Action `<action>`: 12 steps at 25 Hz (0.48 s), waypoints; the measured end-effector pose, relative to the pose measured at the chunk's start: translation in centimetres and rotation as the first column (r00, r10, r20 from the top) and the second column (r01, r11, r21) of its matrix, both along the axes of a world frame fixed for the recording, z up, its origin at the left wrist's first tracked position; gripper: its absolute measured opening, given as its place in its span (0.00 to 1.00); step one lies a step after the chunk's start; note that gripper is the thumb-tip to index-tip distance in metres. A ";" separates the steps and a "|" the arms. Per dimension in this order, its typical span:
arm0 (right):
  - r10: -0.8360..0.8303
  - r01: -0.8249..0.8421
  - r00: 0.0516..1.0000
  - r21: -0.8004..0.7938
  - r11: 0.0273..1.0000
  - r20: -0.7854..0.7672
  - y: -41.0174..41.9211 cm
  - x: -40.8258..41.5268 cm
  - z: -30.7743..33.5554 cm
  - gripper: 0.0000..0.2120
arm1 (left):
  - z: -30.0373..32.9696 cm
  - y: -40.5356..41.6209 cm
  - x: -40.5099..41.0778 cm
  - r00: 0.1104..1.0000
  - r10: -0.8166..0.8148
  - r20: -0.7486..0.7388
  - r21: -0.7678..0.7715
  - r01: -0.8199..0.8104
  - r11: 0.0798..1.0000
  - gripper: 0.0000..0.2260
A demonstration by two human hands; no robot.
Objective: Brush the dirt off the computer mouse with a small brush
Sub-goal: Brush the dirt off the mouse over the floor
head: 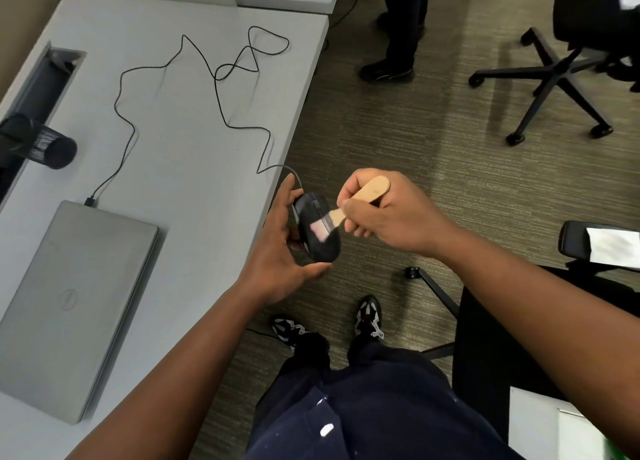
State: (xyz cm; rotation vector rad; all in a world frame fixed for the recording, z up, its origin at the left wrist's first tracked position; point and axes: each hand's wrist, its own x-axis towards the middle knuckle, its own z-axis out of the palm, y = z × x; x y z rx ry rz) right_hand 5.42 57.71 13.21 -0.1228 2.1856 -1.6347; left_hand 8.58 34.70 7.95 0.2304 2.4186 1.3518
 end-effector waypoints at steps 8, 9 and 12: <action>-0.097 0.104 0.991 0.066 0.992 -0.093 -1.1 0.0 -0.5 0.06 | -0.1 0.1 0.2 0.999 -0.049 -0.002 -0.018 0.049 0.999 0.64; -0.119 0.126 0.987 0.063 0.990 -0.112 -1.2 0.0 -0.6 0.06 | -0.1 0.1 0.4 0.998 -0.059 0.006 -0.018 0.059 0.998 0.64; -0.150 0.167 0.970 0.072 0.983 -0.193 -1.2 -0.2 -1.0 0.06 | -0.3 0.3 0.8 0.997 -0.076 0.024 -0.038 0.077 0.996 0.64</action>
